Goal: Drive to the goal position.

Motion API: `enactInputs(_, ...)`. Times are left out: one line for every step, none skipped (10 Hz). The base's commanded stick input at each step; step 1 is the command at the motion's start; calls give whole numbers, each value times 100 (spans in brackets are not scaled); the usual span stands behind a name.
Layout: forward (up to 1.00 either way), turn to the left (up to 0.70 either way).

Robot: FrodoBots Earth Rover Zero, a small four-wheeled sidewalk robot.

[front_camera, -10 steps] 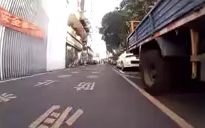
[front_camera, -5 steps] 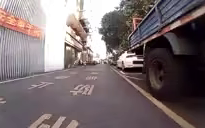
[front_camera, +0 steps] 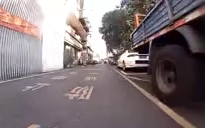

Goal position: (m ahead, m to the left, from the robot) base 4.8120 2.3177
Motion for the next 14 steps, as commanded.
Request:
enactInputs(45,0)
enactInputs(45,0)
enactInputs(45,0)
enactInputs(45,0)
enactInputs(45,0)
enactInputs(45,0)
enactInputs(45,0)
enactInputs(45,0)
enactInputs(45,0)
enactInputs(45,0)
enactInputs(45,0)
enactInputs(45,0)
enactInputs(45,0)
enactInputs(45,0)
